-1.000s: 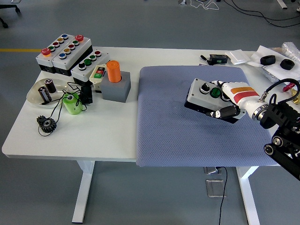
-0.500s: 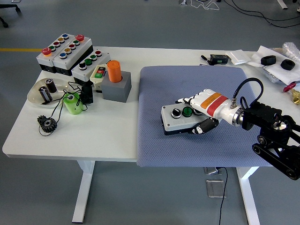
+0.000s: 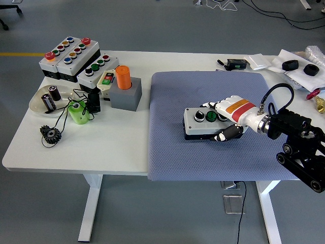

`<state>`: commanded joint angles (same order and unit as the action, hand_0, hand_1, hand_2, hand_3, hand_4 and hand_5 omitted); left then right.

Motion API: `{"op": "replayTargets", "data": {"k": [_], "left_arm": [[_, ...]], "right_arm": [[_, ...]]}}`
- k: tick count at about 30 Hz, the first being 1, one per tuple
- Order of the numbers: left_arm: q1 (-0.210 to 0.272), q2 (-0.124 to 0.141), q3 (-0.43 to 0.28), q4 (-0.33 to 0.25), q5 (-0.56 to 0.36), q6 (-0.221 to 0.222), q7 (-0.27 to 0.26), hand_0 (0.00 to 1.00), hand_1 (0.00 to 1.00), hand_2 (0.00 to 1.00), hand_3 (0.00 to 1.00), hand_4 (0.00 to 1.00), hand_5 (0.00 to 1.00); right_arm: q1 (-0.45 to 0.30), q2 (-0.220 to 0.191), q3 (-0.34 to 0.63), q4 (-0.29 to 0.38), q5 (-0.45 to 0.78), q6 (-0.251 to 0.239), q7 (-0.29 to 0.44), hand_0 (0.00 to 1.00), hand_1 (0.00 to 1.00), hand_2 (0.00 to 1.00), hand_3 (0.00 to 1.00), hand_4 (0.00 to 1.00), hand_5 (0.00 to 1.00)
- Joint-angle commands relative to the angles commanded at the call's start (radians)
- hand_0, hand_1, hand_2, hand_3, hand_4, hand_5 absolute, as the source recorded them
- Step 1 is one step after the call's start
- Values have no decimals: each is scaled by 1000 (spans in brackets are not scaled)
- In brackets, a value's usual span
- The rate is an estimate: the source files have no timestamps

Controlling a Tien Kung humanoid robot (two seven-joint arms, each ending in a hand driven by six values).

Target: Pick up the button,place it on the desk,press the button,press the button

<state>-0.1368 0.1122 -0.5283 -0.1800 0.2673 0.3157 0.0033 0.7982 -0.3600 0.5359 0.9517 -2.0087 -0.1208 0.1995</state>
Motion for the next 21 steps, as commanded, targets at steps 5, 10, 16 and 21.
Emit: {"op": "replayTargets", "data": {"k": [5,10,16,21], "left_arm": [[-2,-1,5,0,-9,0,-2,649,702,705,513,325,998],[-2,-1,5,0,-6,-1,0,649,702,705,512,324,998],[-1,-2,-4,0,1,-1,1,649,701,704,509,324,998],[1,-1,2,0,-3,-2,0,649,701,704,509,323,998]], "right_arm": [[-5,-1,13,-7,-28,33,-45,440,269,370,485,511,150],[-7,-4,22,1,-70,72,-98,629,432,473,574,626,241],[-14,-12,22,13,-99,67,-107,840,615,627,793,720,291],[-10,-19,3,15,-121,87,-109,951,759,773,901,784,258]]}}
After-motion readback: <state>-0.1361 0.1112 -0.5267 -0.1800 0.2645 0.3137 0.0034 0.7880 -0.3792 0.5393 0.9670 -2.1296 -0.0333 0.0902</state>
